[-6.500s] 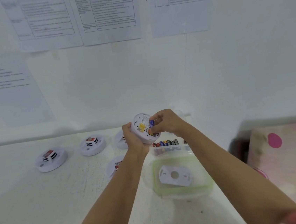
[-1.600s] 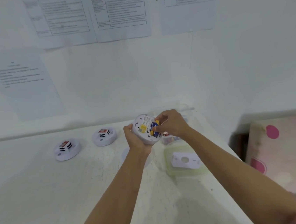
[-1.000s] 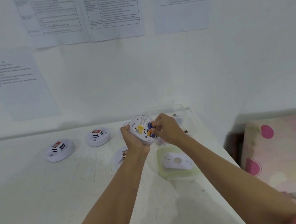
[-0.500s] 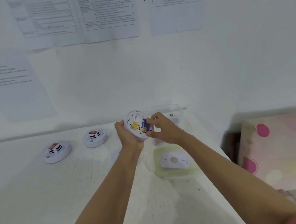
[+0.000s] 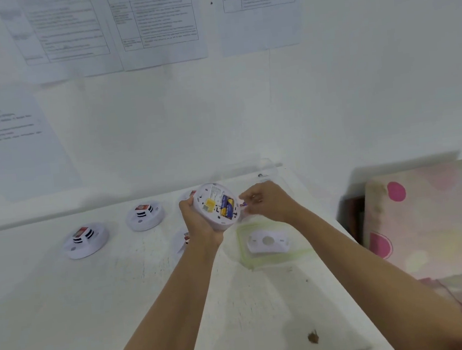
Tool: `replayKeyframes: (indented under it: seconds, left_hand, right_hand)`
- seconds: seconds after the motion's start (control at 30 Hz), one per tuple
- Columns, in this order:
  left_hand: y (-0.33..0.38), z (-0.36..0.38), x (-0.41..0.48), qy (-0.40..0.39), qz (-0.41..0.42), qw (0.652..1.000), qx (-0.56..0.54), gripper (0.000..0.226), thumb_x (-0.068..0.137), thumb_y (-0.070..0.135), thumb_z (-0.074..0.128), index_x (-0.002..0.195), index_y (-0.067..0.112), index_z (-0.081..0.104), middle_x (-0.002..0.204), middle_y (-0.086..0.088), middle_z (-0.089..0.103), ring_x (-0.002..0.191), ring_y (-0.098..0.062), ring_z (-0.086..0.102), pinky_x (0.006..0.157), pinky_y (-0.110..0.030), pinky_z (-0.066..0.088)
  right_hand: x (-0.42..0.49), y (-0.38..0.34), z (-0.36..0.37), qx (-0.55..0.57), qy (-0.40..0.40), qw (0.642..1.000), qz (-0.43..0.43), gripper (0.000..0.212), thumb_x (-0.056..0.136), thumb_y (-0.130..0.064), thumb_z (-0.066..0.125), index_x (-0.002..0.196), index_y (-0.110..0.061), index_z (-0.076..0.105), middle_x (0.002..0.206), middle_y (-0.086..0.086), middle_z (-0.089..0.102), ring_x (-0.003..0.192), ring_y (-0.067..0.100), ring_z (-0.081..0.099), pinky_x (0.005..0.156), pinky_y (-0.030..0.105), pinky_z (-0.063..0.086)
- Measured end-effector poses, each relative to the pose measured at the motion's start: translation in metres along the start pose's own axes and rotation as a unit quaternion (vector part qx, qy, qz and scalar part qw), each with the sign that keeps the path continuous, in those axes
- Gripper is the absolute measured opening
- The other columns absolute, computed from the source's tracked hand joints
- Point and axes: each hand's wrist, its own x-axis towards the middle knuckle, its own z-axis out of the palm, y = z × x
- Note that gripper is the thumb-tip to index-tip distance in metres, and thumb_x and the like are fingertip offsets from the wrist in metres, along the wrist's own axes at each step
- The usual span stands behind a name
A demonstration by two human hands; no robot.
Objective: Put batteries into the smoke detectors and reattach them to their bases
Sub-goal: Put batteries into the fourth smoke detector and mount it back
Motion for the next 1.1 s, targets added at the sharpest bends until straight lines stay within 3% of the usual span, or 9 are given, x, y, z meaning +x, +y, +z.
replayKeyframes:
  seconds: [0.13,0.23,0.4,0.7,0.77,0.9,0.97,1.03,1.1]
  left_hand:
    - [-0.002,-0.007,-0.009,0.020,0.015,1.000,0.008,0.038,0.091,0.041,0.029,0.093,0.019,0.060,0.098,-0.009,0.059,0.098,-0.028,0.053,0.100,-0.049,0.038]
    - [-0.007,-0.012,-0.017,0.028,0.024,0.999,-0.007,0.039,0.090,0.041,0.029,0.099,0.019,0.060,0.101,-0.009,0.060,0.103,-0.028,0.053,0.099,-0.047,0.039]
    - [-0.012,-0.019,-0.032,0.041,0.030,0.999,-0.011,0.040,0.090,0.042,0.029,0.098,0.020,0.061,0.105,-0.011,0.060,0.112,-0.032,0.051,0.103,-0.051,0.035]
    - [-0.010,-0.027,-0.042,0.019,0.046,0.998,-0.037,0.042,0.089,0.040,0.028,0.105,0.017,0.059,0.118,-0.014,0.054,0.116,-0.033,0.048,0.106,-0.051,0.032]
    - [-0.009,-0.024,-0.043,0.005,0.043,0.998,-0.040,0.043,0.089,0.041,0.029,0.109,0.017,0.058,0.122,-0.015,0.053,0.118,-0.034,0.047,0.107,-0.052,0.031]
    - [-0.004,-0.021,-0.040,-0.023,0.038,0.997,-0.068,0.050,0.086,0.041,0.033,0.123,0.016,0.055,0.137,-0.017,0.049,0.128,-0.036,0.044,0.109,-0.055,0.028]
    - [-0.001,-0.018,-0.040,-0.034,0.039,0.996,-0.073,0.052,0.086,0.040,0.032,0.125,0.015,0.054,0.136,-0.018,0.050,0.124,-0.036,0.046,0.110,-0.055,0.027]
    - [0.004,-0.015,-0.042,-0.045,0.041,0.995,-0.074,0.048,0.087,0.040,0.030,0.116,0.014,0.058,0.122,-0.016,0.057,0.111,-0.032,0.052,0.109,-0.051,0.031]
    - [0.010,-0.013,-0.047,-0.055,0.037,0.995,-0.071,0.046,0.088,0.040,0.029,0.104,0.012,0.061,0.102,-0.012,0.063,0.095,-0.028,0.057,0.095,-0.043,0.041]
  right_hand:
    - [-0.012,0.015,-0.008,-0.122,-0.067,0.989,0.051,0.025,0.075,0.003,0.067,0.100,0.003,0.069,0.108,0.015,0.068,0.087,0.021,0.063,0.069,0.020,0.047]
    - [-0.020,0.024,-0.001,-0.196,-0.127,0.970,0.067,0.035,0.079,-0.008,0.069,0.113,-0.003,0.064,0.121,0.011,0.062,0.103,0.025,0.062,0.086,0.028,0.049]
    - [-0.028,0.041,0.012,-0.259,-0.166,0.950,0.059,0.050,0.080,-0.026,0.070,0.126,-0.016,0.054,0.137,0.002,0.044,0.125,0.019,0.045,0.101,0.030,0.038]
    - [-0.026,0.046,0.004,-0.296,-0.152,0.943,-0.007,0.040,0.075,-0.032,0.071,0.112,-0.019,0.062,0.121,0.000,0.056,0.114,0.017,0.050,0.093,0.028,0.041]
    - [-0.026,0.038,-0.006,-0.261,-0.100,0.960,-0.009,0.035,0.072,-0.032,0.073,0.104,-0.018,0.067,0.103,-0.003,0.057,0.099,0.015,0.054,0.083,0.025,0.044]
    - [-0.025,-0.004,-0.019,-0.057,-0.014,0.997,-0.053,0.023,0.072,-0.025,0.076,0.092,-0.015,0.072,0.088,-0.002,0.066,0.078,0.011,0.058,0.068,0.021,0.044]
    - [-0.026,-0.028,-0.011,0.009,-0.015,0.995,-0.095,0.026,0.071,-0.022,0.077,0.095,-0.015,0.072,0.092,-0.003,0.068,0.082,0.012,0.059,0.072,0.020,0.045]
    - [-0.027,-0.046,0.004,0.026,-0.030,0.992,-0.117,0.031,0.071,-0.022,0.078,0.100,-0.016,0.071,0.104,-0.001,0.067,0.094,0.014,0.060,0.078,0.019,0.046]
    - [-0.027,-0.055,0.019,-0.011,-0.032,0.989,-0.141,0.035,0.072,-0.020,0.076,0.106,-0.015,0.070,0.112,0.000,0.065,0.102,0.013,0.058,0.087,0.022,0.046]
